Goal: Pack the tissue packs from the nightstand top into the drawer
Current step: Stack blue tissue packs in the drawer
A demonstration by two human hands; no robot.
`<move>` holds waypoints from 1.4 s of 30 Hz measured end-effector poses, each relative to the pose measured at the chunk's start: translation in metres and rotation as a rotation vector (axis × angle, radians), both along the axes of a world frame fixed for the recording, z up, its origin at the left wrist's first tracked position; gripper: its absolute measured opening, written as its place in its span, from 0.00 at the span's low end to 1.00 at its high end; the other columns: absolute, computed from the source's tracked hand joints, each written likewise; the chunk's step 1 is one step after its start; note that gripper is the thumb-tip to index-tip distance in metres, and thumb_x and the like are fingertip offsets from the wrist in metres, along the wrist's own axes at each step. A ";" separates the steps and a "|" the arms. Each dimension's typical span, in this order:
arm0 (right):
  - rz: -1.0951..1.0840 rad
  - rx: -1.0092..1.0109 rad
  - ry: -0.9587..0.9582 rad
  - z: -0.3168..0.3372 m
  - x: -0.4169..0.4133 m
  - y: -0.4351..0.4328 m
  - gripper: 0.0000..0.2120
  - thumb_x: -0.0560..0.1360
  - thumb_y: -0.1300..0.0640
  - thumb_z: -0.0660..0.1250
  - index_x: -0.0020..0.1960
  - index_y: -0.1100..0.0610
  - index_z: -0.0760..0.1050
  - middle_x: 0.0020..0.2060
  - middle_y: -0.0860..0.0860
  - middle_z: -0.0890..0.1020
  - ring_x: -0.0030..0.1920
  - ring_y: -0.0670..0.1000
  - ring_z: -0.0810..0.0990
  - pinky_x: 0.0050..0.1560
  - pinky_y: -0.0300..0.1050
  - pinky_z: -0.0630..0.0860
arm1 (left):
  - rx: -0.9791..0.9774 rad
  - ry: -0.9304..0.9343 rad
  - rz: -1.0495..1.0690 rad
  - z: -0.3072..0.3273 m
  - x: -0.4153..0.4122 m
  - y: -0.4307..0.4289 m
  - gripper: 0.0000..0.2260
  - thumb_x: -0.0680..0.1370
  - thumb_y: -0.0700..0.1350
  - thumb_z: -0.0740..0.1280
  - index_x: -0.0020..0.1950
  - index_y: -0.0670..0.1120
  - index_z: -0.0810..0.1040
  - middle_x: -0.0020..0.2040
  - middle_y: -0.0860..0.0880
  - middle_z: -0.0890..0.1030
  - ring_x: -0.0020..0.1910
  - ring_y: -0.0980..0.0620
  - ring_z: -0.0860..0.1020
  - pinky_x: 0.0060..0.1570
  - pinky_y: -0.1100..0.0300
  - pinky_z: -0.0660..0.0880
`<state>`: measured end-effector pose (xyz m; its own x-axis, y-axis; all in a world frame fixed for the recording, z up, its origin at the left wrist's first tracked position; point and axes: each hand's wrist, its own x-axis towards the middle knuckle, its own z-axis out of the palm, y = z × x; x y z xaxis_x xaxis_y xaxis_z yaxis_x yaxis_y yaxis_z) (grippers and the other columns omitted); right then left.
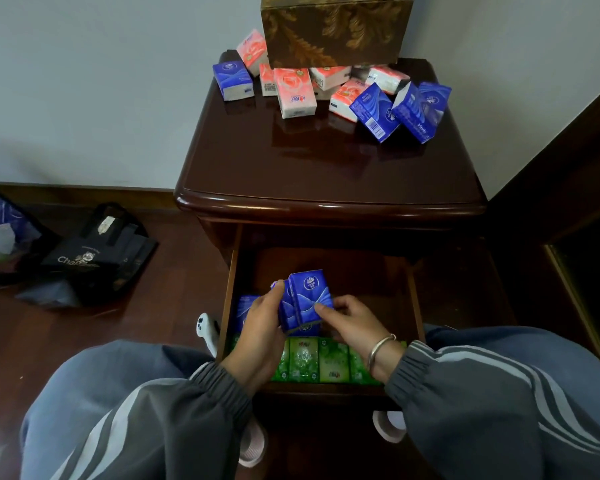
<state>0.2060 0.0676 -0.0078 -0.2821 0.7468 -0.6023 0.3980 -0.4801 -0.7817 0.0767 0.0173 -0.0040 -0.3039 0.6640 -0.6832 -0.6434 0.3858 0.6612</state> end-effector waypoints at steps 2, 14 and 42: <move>0.051 0.012 -0.020 -0.001 0.001 0.002 0.10 0.73 0.48 0.69 0.49 0.52 0.73 0.46 0.50 0.81 0.43 0.46 0.79 0.39 0.37 0.73 | 0.000 0.063 -0.123 -0.003 0.001 -0.002 0.21 0.79 0.48 0.66 0.67 0.37 0.70 0.59 0.38 0.80 0.57 0.42 0.80 0.62 0.45 0.74; 0.155 -0.276 0.326 -0.006 0.020 0.048 0.12 0.70 0.66 0.70 0.53 0.59 0.79 0.43 0.54 0.86 0.42 0.50 0.85 0.42 0.41 0.81 | 0.081 0.823 -0.632 -0.006 -0.019 -0.002 0.22 0.77 0.53 0.68 0.69 0.49 0.72 0.67 0.49 0.74 0.67 0.51 0.72 0.66 0.52 0.70; 0.427 0.151 -0.550 -0.070 0.019 0.046 0.26 0.76 0.44 0.63 0.67 0.60 0.69 0.64 0.57 0.75 0.62 0.57 0.75 0.59 0.45 0.71 | -0.445 1.029 -0.544 -0.033 -0.045 -0.022 0.29 0.76 0.46 0.66 0.74 0.41 0.60 0.66 0.39 0.71 0.62 0.39 0.73 0.57 0.51 0.70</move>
